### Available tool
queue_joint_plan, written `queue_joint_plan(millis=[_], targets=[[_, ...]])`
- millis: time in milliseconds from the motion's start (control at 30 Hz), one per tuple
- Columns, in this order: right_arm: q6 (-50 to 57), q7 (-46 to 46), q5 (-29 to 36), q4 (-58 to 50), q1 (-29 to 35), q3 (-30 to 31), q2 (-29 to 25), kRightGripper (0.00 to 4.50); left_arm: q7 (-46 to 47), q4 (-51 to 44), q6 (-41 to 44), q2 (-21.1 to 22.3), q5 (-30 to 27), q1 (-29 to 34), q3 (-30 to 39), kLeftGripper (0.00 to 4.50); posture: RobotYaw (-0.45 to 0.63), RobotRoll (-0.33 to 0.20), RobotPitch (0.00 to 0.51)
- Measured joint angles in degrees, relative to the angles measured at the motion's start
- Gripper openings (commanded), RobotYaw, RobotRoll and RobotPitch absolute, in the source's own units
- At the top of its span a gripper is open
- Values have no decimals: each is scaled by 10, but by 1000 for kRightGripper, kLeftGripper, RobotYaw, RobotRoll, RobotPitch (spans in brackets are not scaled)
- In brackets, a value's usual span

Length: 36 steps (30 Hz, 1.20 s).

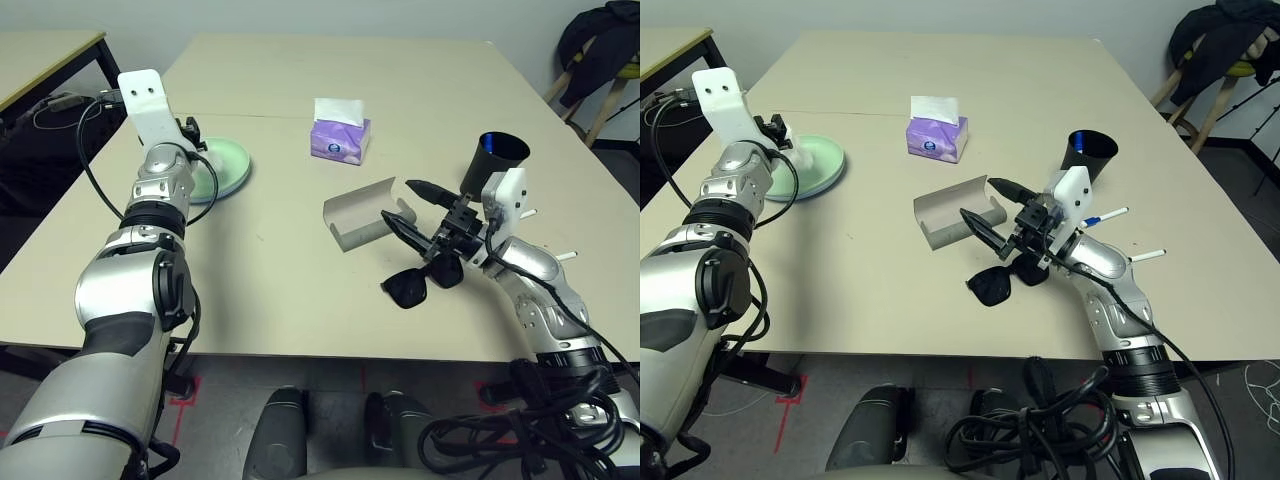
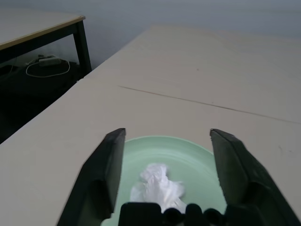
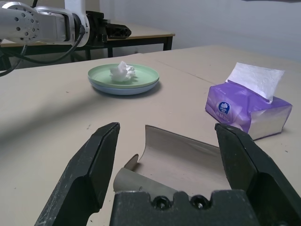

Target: Organize and tidy the items on the table.

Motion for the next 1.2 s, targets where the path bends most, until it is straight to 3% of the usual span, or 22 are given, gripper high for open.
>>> queue_joint_plan(millis=[367, 567, 767, 900, 1200], targets=[[0, -1, 0, -1, 0, 0, 1, 4500, -36, 0, -15, 0, -23, -5, 34, 4464, 125, 0, 54], [1, -1, 0, -2, -3, 0, 3, 4500, -236, -1, 41, -12, -82, -8, 61, 4464, 126, 0, 58], [1, 0, 0, -4, -3, 0, 3, 4500, -422, -28, 70, -10, -98, 0, 47, 4464, 128, 0, 65], [1, 1, 0, -6, -3, 0, 3, 4500, -576, -70, 72, -4, -98, 39, 11, 4464, 129, 0, 74], [12, 6, 4, -18, 0, 0, -5, 4500, -753, -161, 0, 21, -76, 136, -75, 4464, 121, 0, 99]])
